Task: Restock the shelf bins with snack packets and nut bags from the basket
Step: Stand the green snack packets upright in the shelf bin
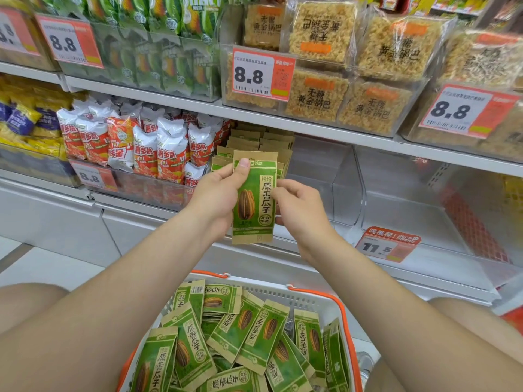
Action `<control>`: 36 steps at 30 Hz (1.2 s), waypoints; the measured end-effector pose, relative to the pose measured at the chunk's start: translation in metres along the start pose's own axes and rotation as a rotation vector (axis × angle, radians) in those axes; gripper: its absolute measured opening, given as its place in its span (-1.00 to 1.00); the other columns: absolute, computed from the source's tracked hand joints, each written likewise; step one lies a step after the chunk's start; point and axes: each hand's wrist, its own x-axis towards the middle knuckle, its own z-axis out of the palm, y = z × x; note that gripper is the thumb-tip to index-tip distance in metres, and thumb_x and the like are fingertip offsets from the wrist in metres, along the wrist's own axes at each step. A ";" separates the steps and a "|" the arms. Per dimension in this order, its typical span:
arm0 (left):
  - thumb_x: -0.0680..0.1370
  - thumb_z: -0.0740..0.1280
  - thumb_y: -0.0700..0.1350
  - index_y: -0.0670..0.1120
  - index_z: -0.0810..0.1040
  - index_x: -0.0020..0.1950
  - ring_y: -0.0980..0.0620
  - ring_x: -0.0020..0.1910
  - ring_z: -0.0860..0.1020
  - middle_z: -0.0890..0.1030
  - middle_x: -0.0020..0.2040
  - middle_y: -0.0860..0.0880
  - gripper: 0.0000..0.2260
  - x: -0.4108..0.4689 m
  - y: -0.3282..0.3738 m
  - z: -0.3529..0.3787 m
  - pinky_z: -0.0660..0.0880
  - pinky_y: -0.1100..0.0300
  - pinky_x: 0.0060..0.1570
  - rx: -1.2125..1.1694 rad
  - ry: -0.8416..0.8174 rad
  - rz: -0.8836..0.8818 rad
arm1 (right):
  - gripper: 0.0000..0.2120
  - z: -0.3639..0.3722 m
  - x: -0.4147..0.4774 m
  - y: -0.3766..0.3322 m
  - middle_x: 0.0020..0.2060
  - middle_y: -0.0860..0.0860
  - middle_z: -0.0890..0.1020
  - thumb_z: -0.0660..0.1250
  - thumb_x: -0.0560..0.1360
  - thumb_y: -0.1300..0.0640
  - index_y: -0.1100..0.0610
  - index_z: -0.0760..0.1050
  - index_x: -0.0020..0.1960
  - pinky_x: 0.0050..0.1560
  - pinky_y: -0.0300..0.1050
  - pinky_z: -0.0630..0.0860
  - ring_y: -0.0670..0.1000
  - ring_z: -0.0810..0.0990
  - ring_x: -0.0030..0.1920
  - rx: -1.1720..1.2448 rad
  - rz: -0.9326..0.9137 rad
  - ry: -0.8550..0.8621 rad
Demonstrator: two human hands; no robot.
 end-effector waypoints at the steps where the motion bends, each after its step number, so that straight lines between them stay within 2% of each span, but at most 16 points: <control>1: 0.70 0.30 0.03 -0.09 0.65 0.28 -0.13 0.08 0.73 0.75 0.11 -0.15 -0.72 0.000 0.000 0.000 0.65 -0.16 0.10 -0.030 0.007 -0.013 | -0.76 -0.001 0.001 0.001 -0.05 -0.06 0.77 0.26 0.66 0.14 0.01 0.70 0.16 0.08 0.00 0.69 -0.07 0.72 -0.04 -0.025 -0.015 -0.010; 4: 0.70 0.30 0.04 -0.12 0.62 0.33 -0.15 0.08 0.73 0.74 0.13 -0.17 -0.68 0.001 0.002 -0.001 0.68 -0.10 -0.01 -0.066 0.003 -0.045 | -0.78 -0.005 0.004 0.004 0.00 -0.03 0.77 0.33 0.67 0.12 0.05 0.68 0.24 0.14 0.06 0.68 -0.01 0.74 0.03 -0.049 -0.033 -0.017; 6: 0.70 0.30 0.04 -0.12 0.62 0.34 -0.16 0.12 0.72 0.73 0.14 -0.17 -0.67 0.002 0.002 0.000 0.67 -0.12 0.05 -0.054 -0.023 -0.058 | -0.81 -0.008 0.004 0.003 -0.01 0.01 0.76 0.38 0.65 0.14 0.08 0.68 0.23 0.10 0.02 0.69 0.02 0.74 0.03 -0.010 -0.017 0.003; 9: 0.68 0.34 0.01 -0.14 0.61 0.34 -0.19 0.16 0.71 0.73 0.16 -0.18 -0.69 0.001 0.004 0.002 0.62 -0.21 0.17 0.008 -0.090 -0.084 | -0.88 -0.012 0.002 0.001 -0.08 0.05 0.76 0.45 0.60 0.17 0.04 0.69 0.12 -0.08 -0.14 0.64 0.00 0.73 -0.06 -0.002 -0.036 0.050; 13: 0.63 0.43 -0.05 -0.16 0.62 0.31 -0.21 0.10 0.72 0.73 0.15 -0.21 -0.70 0.000 0.007 0.001 0.63 -0.26 0.15 0.089 -0.083 -0.071 | -0.95 -0.016 0.003 -0.001 -0.28 -0.02 0.74 0.50 0.53 0.10 -0.05 0.70 -0.09 -0.03 0.08 0.69 0.00 0.73 -0.19 -0.307 -0.187 0.010; 14: 0.63 0.44 -0.05 -0.15 0.64 0.29 -0.21 0.09 0.73 0.73 0.14 -0.20 -0.72 0.000 0.008 0.000 0.62 -0.27 0.15 0.133 -0.081 -0.040 | -0.98 -0.018 0.003 -0.005 -0.28 -0.05 0.74 0.51 0.51 0.06 -0.05 0.70 -0.08 -0.02 0.10 0.69 -0.02 0.73 -0.19 -0.351 -0.215 -0.017; 16: 0.63 0.44 -0.06 -0.12 0.67 0.24 -0.18 0.09 0.73 0.75 0.11 -0.16 -0.77 -0.002 0.010 0.001 0.62 -0.26 0.17 0.227 -0.102 0.035 | -0.90 -0.022 0.001 -0.013 -0.20 -0.05 0.75 0.51 0.50 0.01 -0.05 0.69 0.01 -0.08 0.10 0.71 -0.03 0.74 -0.15 -0.314 -0.237 -0.064; 19: 0.64 0.43 -0.06 -0.09 0.69 0.19 -0.12 0.06 0.74 0.76 0.05 -0.10 -0.83 -0.004 0.011 0.006 0.65 -0.20 0.14 0.324 -0.126 0.144 | -0.93 -0.026 0.004 -0.019 -0.18 0.00 0.76 0.53 0.53 0.09 0.05 0.69 -0.01 -0.17 0.12 0.73 0.01 0.76 -0.17 -0.269 -0.247 -0.063; 21: 0.66 0.39 -0.02 -0.06 0.68 0.19 -0.03 0.05 0.74 0.76 0.04 -0.04 -0.82 -0.004 0.011 0.009 0.66 -0.10 0.10 0.409 -0.131 0.259 | -0.95 -0.029 0.011 -0.019 -0.23 -0.04 0.75 0.54 0.51 0.09 0.04 0.70 -0.09 -0.13 0.14 0.71 0.00 0.75 -0.19 -0.307 -0.288 0.002; 24: 0.73 0.24 0.08 -0.04 0.59 0.25 0.18 0.02 0.64 0.69 0.05 0.07 -0.74 0.003 0.011 0.009 0.57 0.20 0.02 0.706 -0.083 0.476 | -0.94 -0.034 0.019 -0.025 -0.26 -0.13 0.72 0.52 0.49 0.03 0.01 0.69 -0.10 -0.06 0.05 0.65 -0.08 0.69 -0.20 -0.442 -0.510 0.223; 26: 0.73 0.23 0.03 -0.05 0.52 0.33 0.13 0.12 0.56 0.59 0.16 0.05 -0.76 0.011 0.008 0.001 0.52 0.21 0.11 0.940 -0.009 0.587 | -0.93 -0.036 0.020 -0.029 -0.23 -0.13 0.71 0.49 0.53 0.06 0.05 0.68 -0.04 -0.10 0.00 0.60 -0.11 0.65 -0.21 -0.467 -0.612 0.300; 27: 0.71 0.27 -0.03 -0.05 0.49 0.35 0.05 0.18 0.53 0.54 0.22 0.01 -0.77 0.016 0.006 -0.004 0.51 0.11 0.18 1.068 0.023 0.629 | -0.92 -0.037 0.022 -0.030 -0.22 -0.10 0.71 0.48 0.55 0.08 0.08 0.66 -0.03 -0.11 -0.01 0.58 -0.08 0.64 -0.21 -0.475 -0.621 0.306; 29: 0.63 0.35 -0.14 -0.03 0.44 0.38 -0.13 0.25 0.45 0.41 0.31 -0.07 -0.67 0.023 0.000 -0.014 0.46 -0.11 0.23 1.376 0.082 0.671 | -0.89 -0.038 0.032 -0.022 -0.22 -0.04 0.70 0.46 0.57 0.07 0.12 0.63 -0.04 -0.10 -0.01 0.53 -0.01 0.62 -0.18 -0.545 -0.580 0.287; 31: 0.56 0.38 -0.19 -0.02 0.39 0.43 -0.23 0.29 0.38 0.34 0.38 -0.11 -0.55 0.025 -0.004 -0.021 0.42 -0.20 0.21 1.583 0.128 0.695 | -0.81 -0.037 0.046 -0.009 -0.24 0.02 0.66 0.46 0.57 0.04 0.16 0.59 -0.10 -0.14 0.00 0.50 0.07 0.59 -0.16 -0.665 -0.478 0.251; 34: 0.55 0.39 -0.19 -0.01 0.34 0.50 -0.24 0.36 0.35 0.36 0.42 -0.12 -0.46 0.027 -0.007 -0.026 0.39 -0.21 0.26 1.680 0.152 0.700 | -0.73 -0.027 0.060 0.011 -0.32 0.04 0.60 0.49 0.54 0.04 0.21 0.56 -0.19 -0.26 -0.07 0.35 0.02 0.51 -0.26 -0.678 -0.309 0.171; 36: 0.55 0.39 -0.18 -0.01 0.31 0.53 -0.23 0.37 0.35 0.37 0.43 -0.11 -0.44 0.027 -0.007 -0.027 0.39 -0.20 0.28 1.700 0.139 0.706 | -0.76 -0.019 0.064 0.023 -0.32 0.00 0.65 0.52 0.52 0.00 0.15 0.64 -0.19 -0.23 -0.10 0.39 -0.02 0.56 -0.25 -0.653 -0.241 0.170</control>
